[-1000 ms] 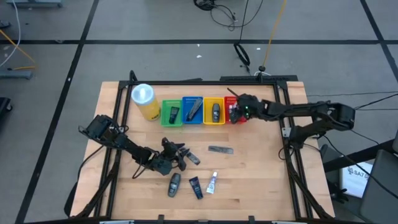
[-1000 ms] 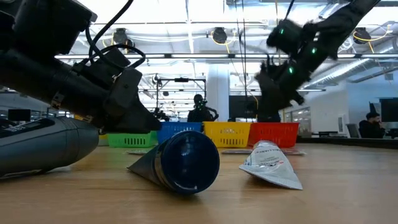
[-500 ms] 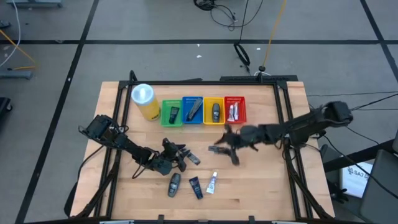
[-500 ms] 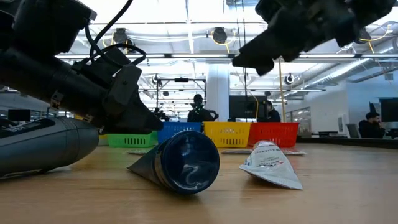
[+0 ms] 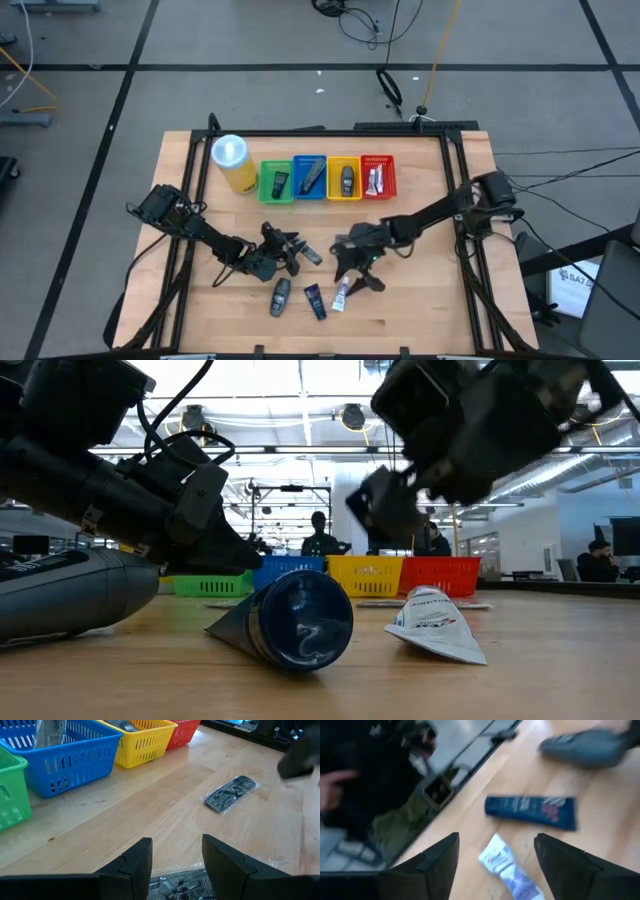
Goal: Pick & Place Travel size toiletries
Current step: Put the toothpaste into the red basket
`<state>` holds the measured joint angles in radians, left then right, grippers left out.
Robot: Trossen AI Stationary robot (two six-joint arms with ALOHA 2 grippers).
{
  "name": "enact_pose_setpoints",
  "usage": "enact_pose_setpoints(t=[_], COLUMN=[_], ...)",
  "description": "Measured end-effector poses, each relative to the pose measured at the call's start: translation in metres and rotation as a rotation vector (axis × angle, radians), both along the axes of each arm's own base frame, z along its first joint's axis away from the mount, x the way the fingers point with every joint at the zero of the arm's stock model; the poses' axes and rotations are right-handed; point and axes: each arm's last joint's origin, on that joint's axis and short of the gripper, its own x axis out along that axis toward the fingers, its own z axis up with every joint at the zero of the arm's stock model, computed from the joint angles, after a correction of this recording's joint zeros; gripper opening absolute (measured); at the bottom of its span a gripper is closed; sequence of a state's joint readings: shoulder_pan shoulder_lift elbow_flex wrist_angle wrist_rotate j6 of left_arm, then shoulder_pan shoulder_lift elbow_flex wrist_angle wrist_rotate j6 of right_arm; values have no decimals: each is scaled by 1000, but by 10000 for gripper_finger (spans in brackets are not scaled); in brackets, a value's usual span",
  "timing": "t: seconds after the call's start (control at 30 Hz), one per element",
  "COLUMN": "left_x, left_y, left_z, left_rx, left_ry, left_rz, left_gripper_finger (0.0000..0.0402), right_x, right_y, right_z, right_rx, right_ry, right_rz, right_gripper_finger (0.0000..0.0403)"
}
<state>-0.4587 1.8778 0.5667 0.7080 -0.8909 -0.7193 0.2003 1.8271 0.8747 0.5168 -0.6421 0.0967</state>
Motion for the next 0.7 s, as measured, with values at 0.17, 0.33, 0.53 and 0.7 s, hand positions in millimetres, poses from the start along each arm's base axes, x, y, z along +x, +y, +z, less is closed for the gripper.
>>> enact_pose_setpoints(t=[0.17,0.33,0.53,0.7], left_x=[0,0,0,0], left_y=[0,0,1,1], left_z=[0,0,0,0], left_rx=[1,9,14,17], left_ry=[0,3,5,7], left_rz=[0,2,4,2], left_gripper_finger=[168,168,168,168], right_x=[4,3,4,2], right_y=[6,12,15,14], right_z=[-28,-44,-46,-38], right_rx=[-137,-312,-387,-425], right_ry=[-30,-121,-147,-105], right_rz=[150,184,161,77], right_gripper_finger=[266,248,193,122])
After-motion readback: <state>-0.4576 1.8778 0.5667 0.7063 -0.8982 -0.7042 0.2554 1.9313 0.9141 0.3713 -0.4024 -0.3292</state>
